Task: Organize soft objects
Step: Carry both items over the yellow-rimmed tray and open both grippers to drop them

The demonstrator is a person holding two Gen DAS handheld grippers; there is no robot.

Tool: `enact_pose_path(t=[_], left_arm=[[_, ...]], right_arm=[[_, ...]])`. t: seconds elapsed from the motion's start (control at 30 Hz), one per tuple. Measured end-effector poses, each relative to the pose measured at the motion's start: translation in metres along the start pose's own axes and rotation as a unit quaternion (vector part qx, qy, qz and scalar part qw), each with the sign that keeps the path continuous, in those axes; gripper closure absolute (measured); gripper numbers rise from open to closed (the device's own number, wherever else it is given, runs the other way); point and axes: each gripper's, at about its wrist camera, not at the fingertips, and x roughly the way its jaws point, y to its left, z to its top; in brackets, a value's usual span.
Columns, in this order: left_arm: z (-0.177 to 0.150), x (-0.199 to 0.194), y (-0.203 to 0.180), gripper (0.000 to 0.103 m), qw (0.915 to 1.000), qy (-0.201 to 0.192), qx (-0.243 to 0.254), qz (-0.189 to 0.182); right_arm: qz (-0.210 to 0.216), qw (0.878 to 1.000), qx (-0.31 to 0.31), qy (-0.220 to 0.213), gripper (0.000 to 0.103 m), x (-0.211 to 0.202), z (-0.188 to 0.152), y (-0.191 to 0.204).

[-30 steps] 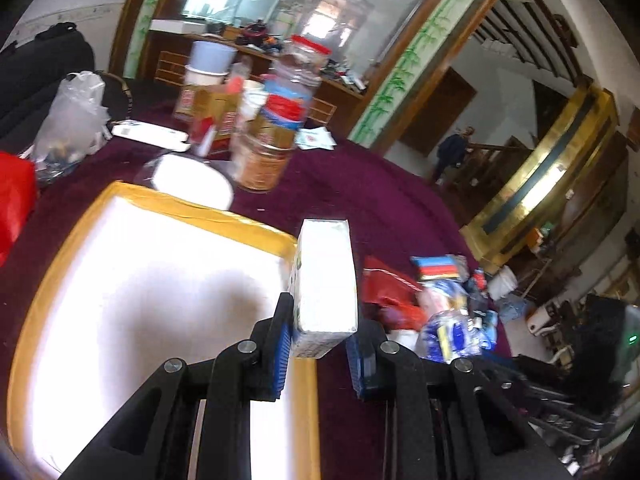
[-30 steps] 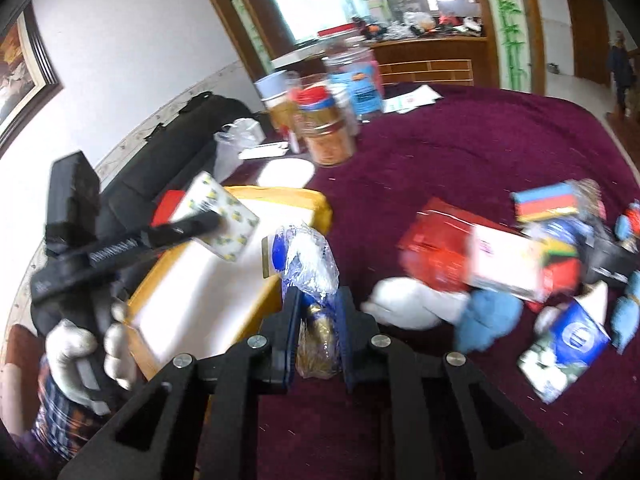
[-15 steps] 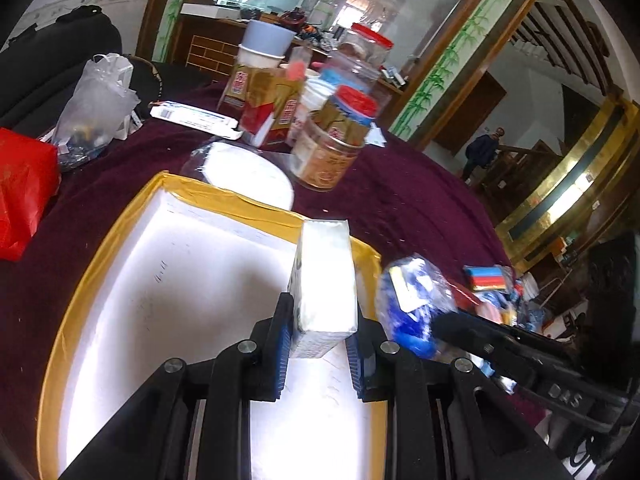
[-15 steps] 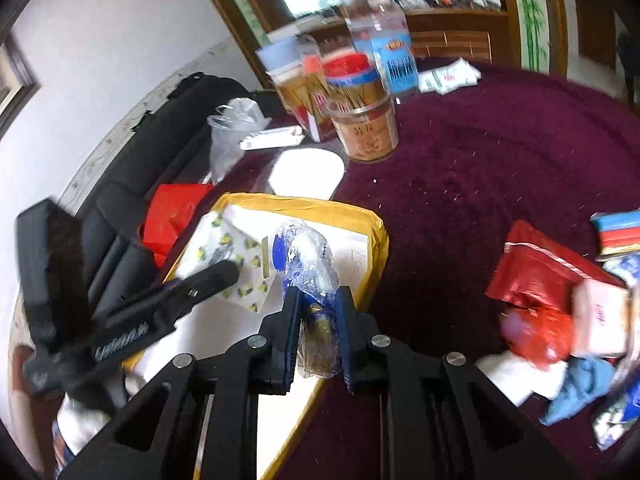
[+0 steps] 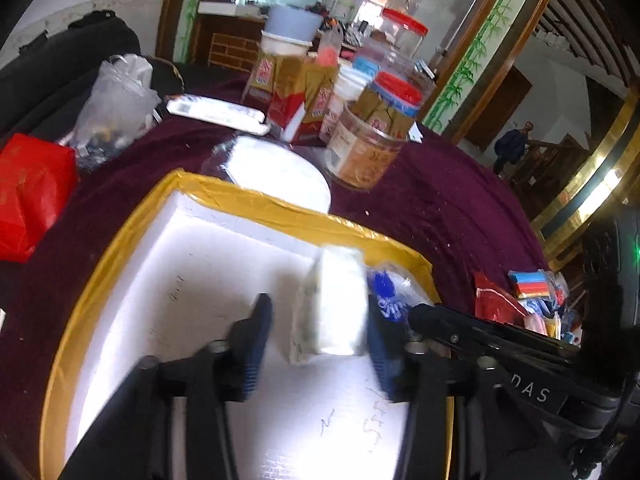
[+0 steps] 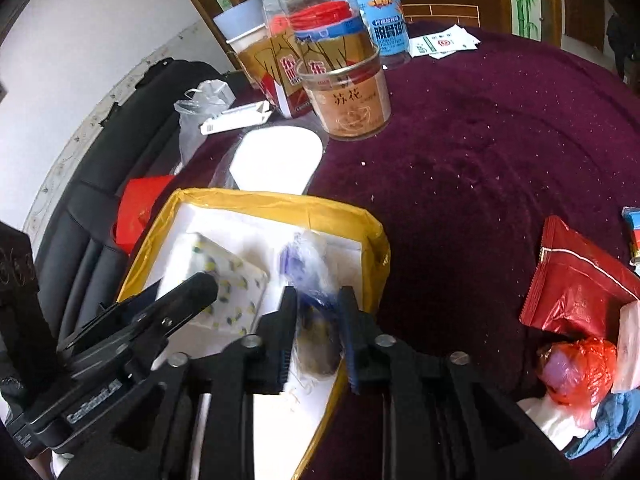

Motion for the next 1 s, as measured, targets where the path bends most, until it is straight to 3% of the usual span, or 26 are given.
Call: enact_pose_path(t=[0.13,0.23,0.6,1.0], left_arm=[[-0.001,-0.015,-0.003,0.036,0.9992,-0.029,0.01,0.025],[-0.004,-0.027,-0.006,0.033,0.9973,-0.049,0.021,0.051],[-0.025,-0.072,-0.034,0.028,0.9894,-0.106,0.056,0.082],[-0.056,-0.092,-0.084,0.023,0.9845,-0.12,0.092,0.088]], right_arm=[[-0.002,1.0,-0.012,-0.02,0.058,-0.009,0.001,0.005],[-0.002,0.999,-0.017,-0.036,0.052,-0.021,0.0,0.007],[-0.001,0.996,-0.011,-0.087,0.043,-0.072,-0.024,-0.007],[-0.021,0.99,0.012,-0.137,0.035,-0.127,-0.073,-0.06]])
